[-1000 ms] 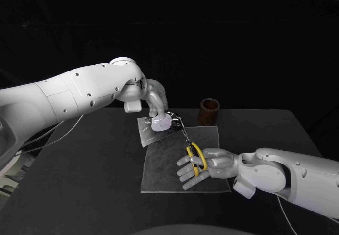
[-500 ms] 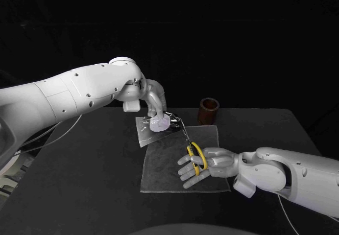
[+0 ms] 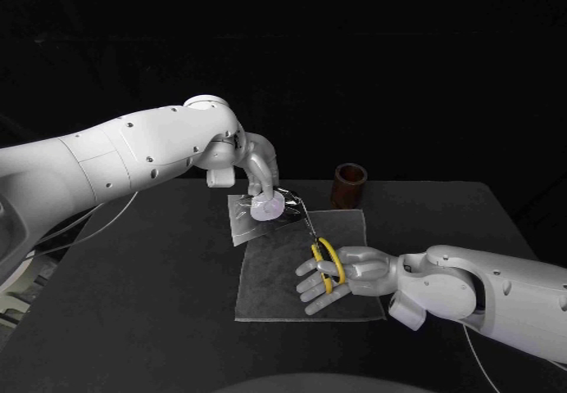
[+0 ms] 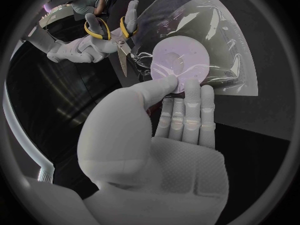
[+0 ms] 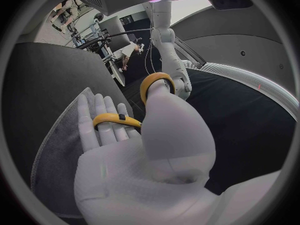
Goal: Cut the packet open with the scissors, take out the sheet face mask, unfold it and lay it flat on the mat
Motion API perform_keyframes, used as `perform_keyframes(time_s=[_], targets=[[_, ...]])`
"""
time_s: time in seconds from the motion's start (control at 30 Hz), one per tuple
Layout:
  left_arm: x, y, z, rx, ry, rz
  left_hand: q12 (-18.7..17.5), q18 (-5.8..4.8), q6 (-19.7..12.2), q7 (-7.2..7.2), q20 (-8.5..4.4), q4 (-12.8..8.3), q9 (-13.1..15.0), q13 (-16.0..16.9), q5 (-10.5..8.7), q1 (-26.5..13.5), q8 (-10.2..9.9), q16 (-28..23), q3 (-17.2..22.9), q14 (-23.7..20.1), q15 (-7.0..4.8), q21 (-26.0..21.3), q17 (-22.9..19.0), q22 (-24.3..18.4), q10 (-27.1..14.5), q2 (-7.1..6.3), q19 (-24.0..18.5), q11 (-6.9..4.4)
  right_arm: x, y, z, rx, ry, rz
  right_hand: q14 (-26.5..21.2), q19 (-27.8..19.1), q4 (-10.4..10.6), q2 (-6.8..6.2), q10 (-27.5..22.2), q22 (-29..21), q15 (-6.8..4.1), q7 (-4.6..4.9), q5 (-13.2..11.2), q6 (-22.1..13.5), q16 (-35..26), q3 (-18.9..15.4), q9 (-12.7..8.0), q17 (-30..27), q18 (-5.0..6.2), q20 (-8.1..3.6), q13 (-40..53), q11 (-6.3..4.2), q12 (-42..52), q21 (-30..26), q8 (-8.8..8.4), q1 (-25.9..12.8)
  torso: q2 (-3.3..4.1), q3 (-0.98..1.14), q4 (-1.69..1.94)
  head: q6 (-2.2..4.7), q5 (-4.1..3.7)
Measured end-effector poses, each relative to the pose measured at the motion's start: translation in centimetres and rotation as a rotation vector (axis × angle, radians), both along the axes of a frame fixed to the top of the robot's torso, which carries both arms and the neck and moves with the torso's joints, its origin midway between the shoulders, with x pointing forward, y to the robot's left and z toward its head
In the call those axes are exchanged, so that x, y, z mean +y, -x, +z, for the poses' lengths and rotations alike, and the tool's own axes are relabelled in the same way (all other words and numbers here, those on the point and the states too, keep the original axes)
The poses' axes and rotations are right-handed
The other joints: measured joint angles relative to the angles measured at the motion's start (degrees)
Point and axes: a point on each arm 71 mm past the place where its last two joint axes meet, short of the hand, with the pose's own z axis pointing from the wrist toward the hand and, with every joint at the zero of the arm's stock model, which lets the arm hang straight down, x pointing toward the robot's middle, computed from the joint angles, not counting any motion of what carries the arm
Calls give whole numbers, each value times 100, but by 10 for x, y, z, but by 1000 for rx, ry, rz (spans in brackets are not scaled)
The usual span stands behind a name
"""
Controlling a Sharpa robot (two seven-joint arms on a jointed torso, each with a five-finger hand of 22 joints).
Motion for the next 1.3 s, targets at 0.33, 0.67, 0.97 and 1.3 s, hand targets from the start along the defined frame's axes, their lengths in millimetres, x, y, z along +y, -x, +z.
perform_keyframes(time_s=[0.33,0.67,0.97,1.3], targets=[[2,-1,0,4,-3,10,3,-5,-1,-1,0,-1,-1,1,-5,-10,-1,0,-1,13,-12,14,-1,3,0,9,0,0,2,0,0,1,-1,5,-22,-10,0,0,0,1,22,1,0,2,0,0,-8,-1,0,9,0,0,0,-21,0,0,0,3,-1,4,1],[4,-2,-1,11,-2,24,2,-10,-10,-10,0,-1,-1,1,12,-14,-1,0,-2,14,-10,14,-2,2,0,6,0,0,4,0,-2,3,-1,7,-42,-50,0,0,0,-6,43,-2,0,1,-1,0,-10,-7,1,12,0,0,0,-21,0,0,1,3,-1,16,-8],[5,-2,-1,18,-1,34,-3,-14,-11,-11,0,8,9,2,12,-14,-2,0,7,22,-2,14,-3,2,0,5,0,0,6,1,-3,1,0,12,-72,-90,16,0,0,-13,73,-6,0,-2,-1,15,-12,-12,3,12,1,0,0,-21,0,0,2,3,0,10,-4],[5,-3,-2,25,1,40,22,-19,-19,-18,0,-7,18,6,11,-29,-18,0,24,23,0,14,-10,-1,0,-10,0,0,8,0,-4,0,1,17,-73,-108,16,0,0,-13,73,-20,0,-4,-1,15,-14,-19,3,12,1,1,0,-43,23,0,1,2,0,4,-3]])
